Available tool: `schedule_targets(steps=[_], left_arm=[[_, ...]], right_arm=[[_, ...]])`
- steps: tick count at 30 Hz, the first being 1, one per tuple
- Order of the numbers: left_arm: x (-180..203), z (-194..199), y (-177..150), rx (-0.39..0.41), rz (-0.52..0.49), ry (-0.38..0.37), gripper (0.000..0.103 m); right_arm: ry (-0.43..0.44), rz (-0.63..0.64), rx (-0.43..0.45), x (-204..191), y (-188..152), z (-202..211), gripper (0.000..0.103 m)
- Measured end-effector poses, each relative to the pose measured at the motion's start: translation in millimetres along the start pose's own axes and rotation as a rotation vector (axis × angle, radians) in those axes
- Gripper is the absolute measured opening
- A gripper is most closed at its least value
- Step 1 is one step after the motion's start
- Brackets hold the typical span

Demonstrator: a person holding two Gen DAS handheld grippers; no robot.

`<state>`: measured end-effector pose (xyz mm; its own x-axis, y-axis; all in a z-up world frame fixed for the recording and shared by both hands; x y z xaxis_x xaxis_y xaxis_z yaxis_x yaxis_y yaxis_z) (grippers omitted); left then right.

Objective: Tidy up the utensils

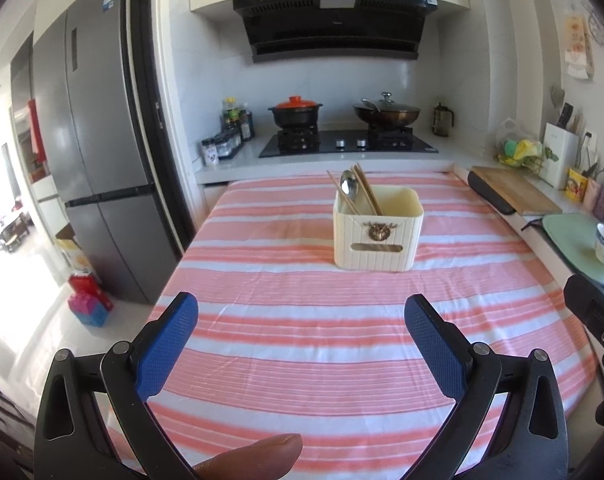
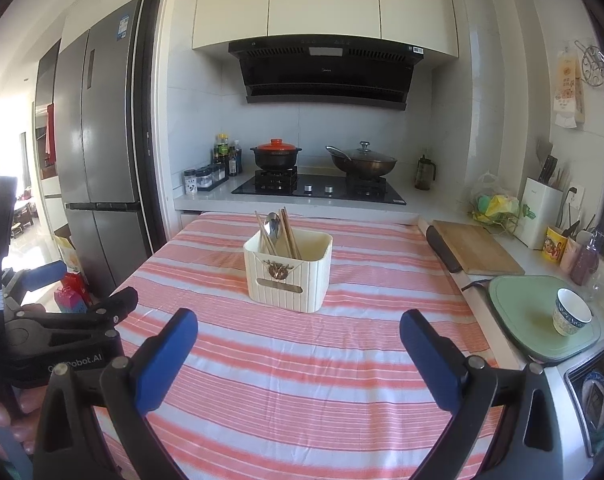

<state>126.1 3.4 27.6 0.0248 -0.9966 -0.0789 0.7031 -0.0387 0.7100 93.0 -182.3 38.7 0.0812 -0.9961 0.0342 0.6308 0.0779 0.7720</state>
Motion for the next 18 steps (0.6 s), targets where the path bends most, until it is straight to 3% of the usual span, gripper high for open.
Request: schedule_targets(steps=[18], left_arm=[[2.8,2.0,-3.5,0.003,-0.021,0.004,0.103]], right_arm=[[0.013,0.02,0.007,-6.7,-3.2,-0.6,0.103]])
Point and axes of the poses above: each gripper's, at about its wrist camera, not at the fingertips, and z roughly against the way its jaws point, x to its right, y to its top, the point moved 1 cm from there along -z, roughly the way its jaws point, and after that the axes turned 13 degrees about -x, right-handed, at the moved point
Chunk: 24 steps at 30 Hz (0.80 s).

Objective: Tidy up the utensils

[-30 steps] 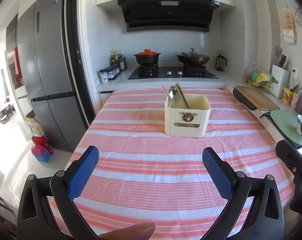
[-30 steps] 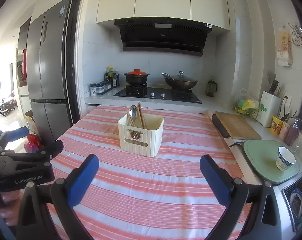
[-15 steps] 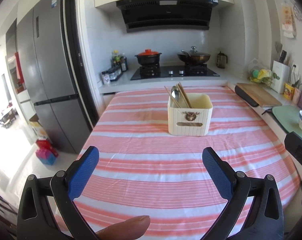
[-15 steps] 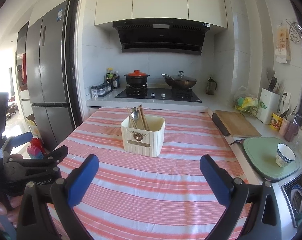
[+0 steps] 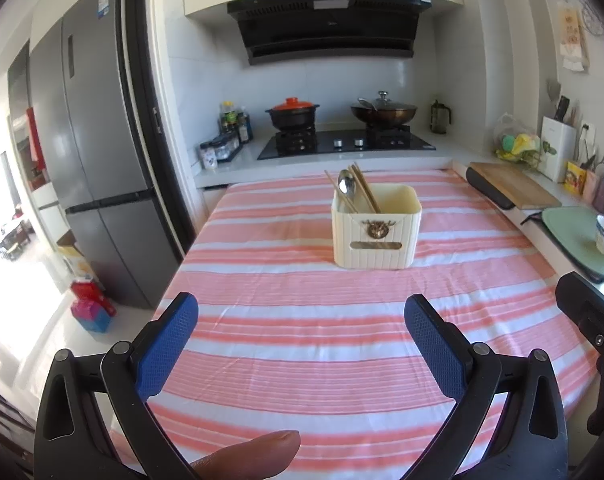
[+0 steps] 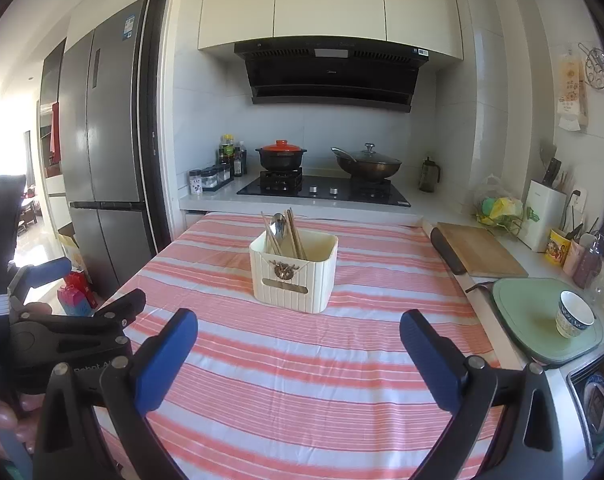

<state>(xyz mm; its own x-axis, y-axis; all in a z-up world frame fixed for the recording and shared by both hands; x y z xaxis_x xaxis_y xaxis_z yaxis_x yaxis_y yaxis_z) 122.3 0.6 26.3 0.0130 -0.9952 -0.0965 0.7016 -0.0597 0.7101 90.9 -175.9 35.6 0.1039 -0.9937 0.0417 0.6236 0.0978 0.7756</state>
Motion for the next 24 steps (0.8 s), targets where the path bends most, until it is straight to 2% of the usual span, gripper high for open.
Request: schedule_targets(steps=[24], left_arm=[[0.2,-2.8,-0.6,-0.009,0.006,-0.016,0.103]], right_arm=[[0.004,0.009,-0.024,-4.0,-2.3,-0.7,0.103]])
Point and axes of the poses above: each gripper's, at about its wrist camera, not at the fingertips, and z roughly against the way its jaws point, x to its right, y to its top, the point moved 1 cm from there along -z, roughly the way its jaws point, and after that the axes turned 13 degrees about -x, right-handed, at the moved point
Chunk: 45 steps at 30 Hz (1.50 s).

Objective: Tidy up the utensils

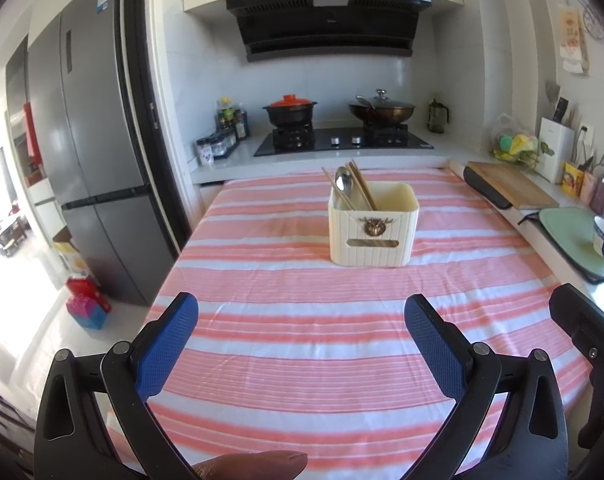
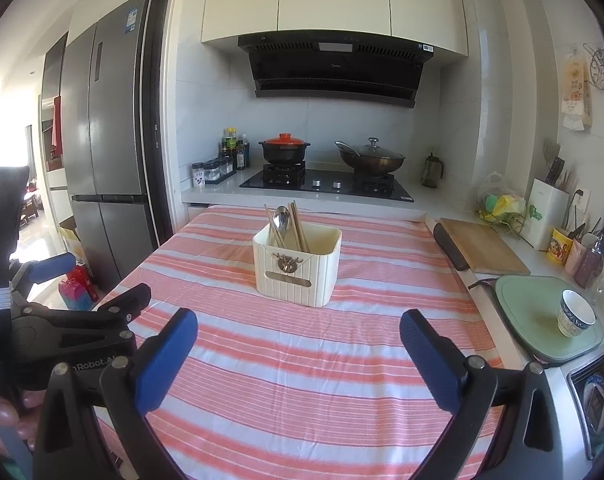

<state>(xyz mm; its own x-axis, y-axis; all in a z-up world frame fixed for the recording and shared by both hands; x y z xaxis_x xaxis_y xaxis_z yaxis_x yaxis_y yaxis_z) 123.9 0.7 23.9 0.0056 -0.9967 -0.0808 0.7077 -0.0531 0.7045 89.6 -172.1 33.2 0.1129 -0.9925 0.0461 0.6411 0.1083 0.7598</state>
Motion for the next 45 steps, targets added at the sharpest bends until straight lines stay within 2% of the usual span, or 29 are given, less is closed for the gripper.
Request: schedule_targets(steps=[45], left_arm=[[8.4,2.0,-1.3,-0.002,0.006,-0.016,0.103]], right_arm=[[0.014,0.013,-0.006,-2.6,-0.4,1.7,0.103]])
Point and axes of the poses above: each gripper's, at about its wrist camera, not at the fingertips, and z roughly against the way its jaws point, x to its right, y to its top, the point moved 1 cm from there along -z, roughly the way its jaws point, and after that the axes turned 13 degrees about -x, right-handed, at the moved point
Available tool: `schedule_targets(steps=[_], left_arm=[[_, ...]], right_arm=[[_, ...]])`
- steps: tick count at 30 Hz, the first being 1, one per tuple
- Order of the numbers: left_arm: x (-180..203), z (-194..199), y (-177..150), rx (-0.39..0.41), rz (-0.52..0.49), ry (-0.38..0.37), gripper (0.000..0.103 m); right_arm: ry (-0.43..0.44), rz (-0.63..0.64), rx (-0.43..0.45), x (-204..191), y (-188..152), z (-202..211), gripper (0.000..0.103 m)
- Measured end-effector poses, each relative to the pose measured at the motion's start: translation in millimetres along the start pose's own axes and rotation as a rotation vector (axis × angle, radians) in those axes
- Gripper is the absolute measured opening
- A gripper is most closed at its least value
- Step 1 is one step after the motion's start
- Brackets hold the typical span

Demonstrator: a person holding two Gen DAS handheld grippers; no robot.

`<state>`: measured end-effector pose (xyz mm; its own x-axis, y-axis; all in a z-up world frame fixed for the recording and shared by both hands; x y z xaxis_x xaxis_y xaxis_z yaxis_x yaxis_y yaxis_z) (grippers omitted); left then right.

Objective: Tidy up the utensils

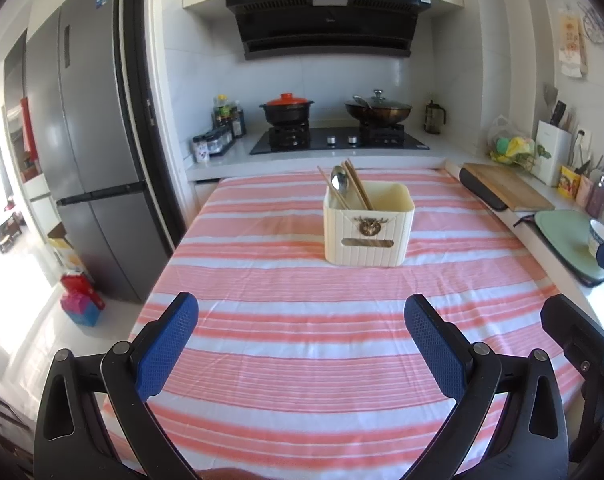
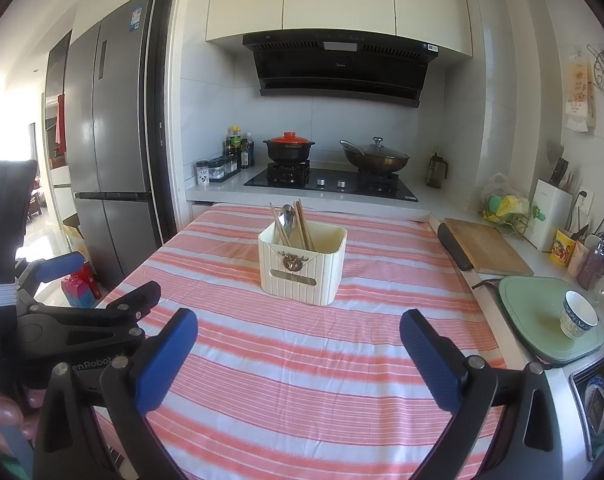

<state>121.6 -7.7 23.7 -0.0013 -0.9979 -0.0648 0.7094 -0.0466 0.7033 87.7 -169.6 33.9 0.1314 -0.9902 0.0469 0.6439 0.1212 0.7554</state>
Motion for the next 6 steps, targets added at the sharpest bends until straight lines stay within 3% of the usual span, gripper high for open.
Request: schedule_targets(steps=[6], left_arm=[[-0.2,3.5,-1.0,0.026,0.028,-0.012,0.103]], right_arm=[[-0.007,-0.01,-0.013,6.5,-1.9,-4.5,0.103]])
Point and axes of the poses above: each gripper's, at about its wrist camera, not at the fingertips, and z roughly against the way its jaws point, x to its right, y to its top, the point moved 1 cm from there along -z, roughly the way its jaws point, and after that the axes turned 13 degrees about -x, right-handed, at the moved point
